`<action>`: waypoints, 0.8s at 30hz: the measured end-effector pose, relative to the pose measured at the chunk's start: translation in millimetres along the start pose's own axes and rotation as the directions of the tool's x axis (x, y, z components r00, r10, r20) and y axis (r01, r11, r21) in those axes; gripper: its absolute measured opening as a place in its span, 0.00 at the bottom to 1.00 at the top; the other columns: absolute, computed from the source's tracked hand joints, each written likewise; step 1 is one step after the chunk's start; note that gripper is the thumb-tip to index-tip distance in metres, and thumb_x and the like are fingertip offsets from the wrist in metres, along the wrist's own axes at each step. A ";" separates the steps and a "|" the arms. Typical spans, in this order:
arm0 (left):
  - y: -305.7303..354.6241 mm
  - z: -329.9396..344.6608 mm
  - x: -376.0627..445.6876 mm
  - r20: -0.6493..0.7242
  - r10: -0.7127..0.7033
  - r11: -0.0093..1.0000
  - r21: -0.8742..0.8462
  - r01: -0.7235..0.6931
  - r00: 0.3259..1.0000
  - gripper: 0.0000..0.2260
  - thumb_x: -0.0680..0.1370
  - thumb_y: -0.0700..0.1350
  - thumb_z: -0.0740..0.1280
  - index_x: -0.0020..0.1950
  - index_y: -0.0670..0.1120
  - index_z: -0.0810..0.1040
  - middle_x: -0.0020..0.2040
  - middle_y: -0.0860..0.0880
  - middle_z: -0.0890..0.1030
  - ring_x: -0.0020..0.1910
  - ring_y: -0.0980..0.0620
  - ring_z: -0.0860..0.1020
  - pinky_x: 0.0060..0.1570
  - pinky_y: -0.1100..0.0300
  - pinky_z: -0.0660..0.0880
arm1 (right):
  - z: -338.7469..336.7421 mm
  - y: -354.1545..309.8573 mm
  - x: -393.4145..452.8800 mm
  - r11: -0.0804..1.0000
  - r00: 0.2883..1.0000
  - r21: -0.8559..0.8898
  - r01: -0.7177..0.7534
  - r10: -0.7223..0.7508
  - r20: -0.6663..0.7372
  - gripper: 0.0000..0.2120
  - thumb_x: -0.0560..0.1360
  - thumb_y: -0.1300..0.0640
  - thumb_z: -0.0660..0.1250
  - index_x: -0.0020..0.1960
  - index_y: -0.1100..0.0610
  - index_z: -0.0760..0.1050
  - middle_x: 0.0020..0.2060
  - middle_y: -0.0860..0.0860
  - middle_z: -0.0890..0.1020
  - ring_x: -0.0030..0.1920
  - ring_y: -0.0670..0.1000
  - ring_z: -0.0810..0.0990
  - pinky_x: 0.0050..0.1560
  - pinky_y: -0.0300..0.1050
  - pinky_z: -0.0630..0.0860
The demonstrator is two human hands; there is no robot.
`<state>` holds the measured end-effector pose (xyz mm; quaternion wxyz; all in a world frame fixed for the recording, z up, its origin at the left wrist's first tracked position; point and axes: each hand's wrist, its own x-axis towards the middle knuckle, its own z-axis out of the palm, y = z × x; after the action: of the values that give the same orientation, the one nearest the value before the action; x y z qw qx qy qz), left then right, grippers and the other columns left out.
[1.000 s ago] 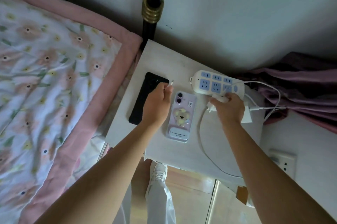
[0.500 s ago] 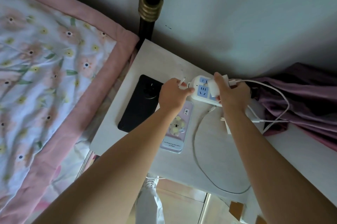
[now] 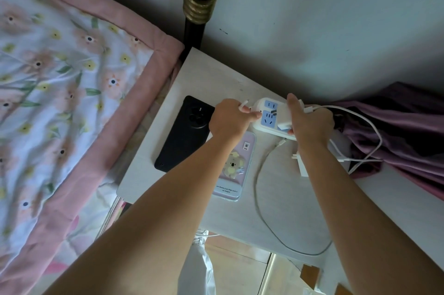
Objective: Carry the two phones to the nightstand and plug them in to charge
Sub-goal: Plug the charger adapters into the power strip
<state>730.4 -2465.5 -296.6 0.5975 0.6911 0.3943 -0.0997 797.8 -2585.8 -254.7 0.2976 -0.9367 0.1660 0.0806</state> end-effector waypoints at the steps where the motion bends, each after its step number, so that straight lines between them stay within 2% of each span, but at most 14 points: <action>1: -0.2 -1.0 0.8 0.002 -0.002 1.000 0.002 0.002 1.000 0.14 0.68 0.56 0.74 0.45 0.48 0.81 0.42 0.48 0.84 0.38 0.48 0.82 0.42 0.53 0.80 | -0.2 0.0 -1.2 1.000 1.000 -0.013 0.007 -0.007 0.002 0.29 0.61 0.31 0.68 0.37 0.59 0.78 0.35 0.55 0.84 0.35 0.57 0.84 0.43 0.58 0.82; 7: -0.7 -0.9 2.7 -0.001 -0.019 1.000 0.000 0.019 1.000 0.15 0.67 0.57 0.75 0.46 0.48 0.82 0.44 0.49 0.84 0.39 0.50 0.82 0.44 0.51 0.81 | -1.1 0.3 -4.5 0.999 0.999 -0.029 0.021 -0.020 0.040 0.31 0.62 0.33 0.71 0.42 0.62 0.79 0.37 0.56 0.84 0.33 0.57 0.84 0.38 0.56 0.83; 10: -1.2 0.5 2.6 -0.008 -0.022 1.000 0.002 0.022 1.000 0.15 0.67 0.57 0.75 0.46 0.48 0.82 0.45 0.48 0.85 0.41 0.50 0.82 0.46 0.51 0.81 | -4.0 1.9 -4.4 1.000 0.995 -0.006 0.014 -0.014 0.101 0.24 0.66 0.42 0.74 0.48 0.62 0.79 0.40 0.57 0.84 0.30 0.53 0.83 0.29 0.45 0.81; 12: -0.9 0.8 2.5 -0.009 -0.019 1.000 0.003 0.019 1.000 0.14 0.67 0.56 0.75 0.46 0.48 0.82 0.45 0.48 0.85 0.41 0.51 0.82 0.46 0.51 0.81 | -4.0 2.3 -6.6 0.999 0.995 -0.025 0.029 -0.027 0.096 0.23 0.68 0.43 0.73 0.48 0.62 0.79 0.40 0.56 0.85 0.29 0.51 0.82 0.25 0.40 0.78; 14: -0.5 0.3 1.9 -0.006 -0.024 1.000 -0.002 0.024 1.000 0.14 0.68 0.56 0.75 0.46 0.48 0.82 0.46 0.48 0.85 0.42 0.50 0.82 0.47 0.52 0.80 | 0.4 0.3 -11.2 0.996 0.998 -0.064 0.062 -0.061 0.017 0.23 0.68 0.42 0.71 0.49 0.62 0.79 0.42 0.56 0.84 0.36 0.55 0.83 0.32 0.41 0.76; 17: -0.4 -0.1 1.8 -0.003 -0.026 1.000 -0.003 0.026 1.000 0.15 0.68 0.57 0.75 0.47 0.47 0.82 0.46 0.48 0.84 0.43 0.50 0.82 0.47 0.52 0.80 | 12.5 -6.0 -20.1 0.981 0.988 -0.162 0.103 -0.120 -0.101 0.23 0.71 0.42 0.67 0.51 0.62 0.76 0.47 0.57 0.82 0.48 0.59 0.80 0.41 0.43 0.67; 21: -0.6 1.1 2.0 -0.007 -0.027 1.000 0.011 0.027 1.000 0.16 0.67 0.57 0.74 0.47 0.47 0.82 0.46 0.47 0.84 0.44 0.49 0.82 0.47 0.52 0.80 | 25.1 -7.2 -27.4 0.962 0.984 -0.250 0.112 -0.142 -0.108 0.24 0.74 0.42 0.64 0.55 0.63 0.71 0.51 0.58 0.81 0.52 0.60 0.79 0.43 0.45 0.67; 24: -0.7 1.2 2.8 -0.012 -0.029 0.999 0.019 0.029 1.000 0.18 0.67 0.58 0.74 0.47 0.45 0.82 0.45 0.47 0.84 0.44 0.49 0.82 0.48 0.51 0.80 | 27.6 -4.5 -28.2 0.971 0.983 -0.215 0.107 -0.136 -0.124 0.24 0.74 0.42 0.64 0.55 0.63 0.70 0.50 0.58 0.81 0.52 0.60 0.79 0.43 0.44 0.67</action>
<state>732.2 -2465.4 -299.2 0.5870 0.6916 0.4067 -0.1081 771.6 -2558.8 -267.6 0.1904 -0.9744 0.1190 0.0140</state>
